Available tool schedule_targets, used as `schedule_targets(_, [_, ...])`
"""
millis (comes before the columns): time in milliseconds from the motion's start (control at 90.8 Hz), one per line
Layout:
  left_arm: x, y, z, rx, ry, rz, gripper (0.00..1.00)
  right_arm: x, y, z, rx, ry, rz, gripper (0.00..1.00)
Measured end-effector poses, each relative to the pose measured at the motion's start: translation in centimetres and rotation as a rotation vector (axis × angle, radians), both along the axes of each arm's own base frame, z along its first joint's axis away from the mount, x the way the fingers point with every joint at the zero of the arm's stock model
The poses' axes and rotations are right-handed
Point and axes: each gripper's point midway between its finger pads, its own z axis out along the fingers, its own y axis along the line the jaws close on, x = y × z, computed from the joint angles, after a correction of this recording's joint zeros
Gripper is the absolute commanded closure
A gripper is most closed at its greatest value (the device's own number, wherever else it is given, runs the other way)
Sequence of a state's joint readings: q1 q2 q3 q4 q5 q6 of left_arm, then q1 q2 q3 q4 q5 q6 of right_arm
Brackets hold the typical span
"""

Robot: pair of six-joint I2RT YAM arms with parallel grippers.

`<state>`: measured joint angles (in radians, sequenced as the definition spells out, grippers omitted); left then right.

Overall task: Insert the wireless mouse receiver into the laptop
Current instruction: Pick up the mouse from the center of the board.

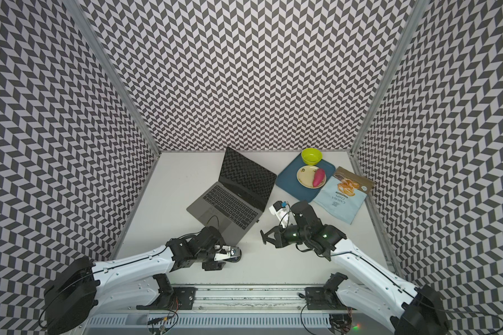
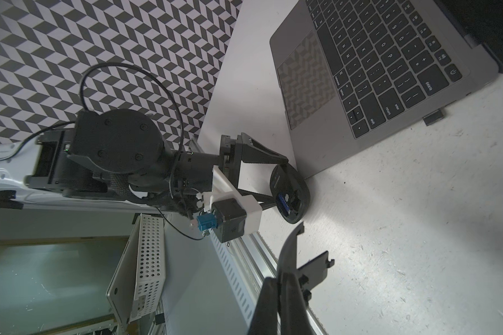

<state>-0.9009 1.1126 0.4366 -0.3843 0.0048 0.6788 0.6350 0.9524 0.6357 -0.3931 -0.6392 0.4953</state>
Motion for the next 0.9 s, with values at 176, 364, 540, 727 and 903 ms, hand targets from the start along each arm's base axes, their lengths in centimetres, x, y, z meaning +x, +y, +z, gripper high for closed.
schedule_targets(176, [-0.1, -0.1, 0.0, -0.012, 0.015, 0.014, 0.34, -0.3, -0.3, -0.2, 0.034, 0.013, -0.010, 1.00])
schedule_targets(364, [0.0, -1.0, -0.1, -0.031, 0.046, 0.022, 0.42, -0.7, -0.6, -1.1, 0.057, 0.054, -0.027, 1.00])
schedule_targets(540, [-0.4, -1.9, 0.0, -0.069, 0.090, 0.025, 0.47, -1.4, -0.4, -2.0, 0.097, 0.104, -0.014, 1.00])
schedule_targets(727, [0.0, -4.3, 1.1, -0.140, 0.131, 0.028, 0.49, -2.1, -0.2, -3.3, 0.174, 0.179, -0.035, 1.00])
schedule_targets(903, [0.4, -5.7, 1.4, -0.175, 0.147, 0.031, 0.53, -2.2, 0.0, -4.3, 0.263, 0.244, -0.087, 1.00])
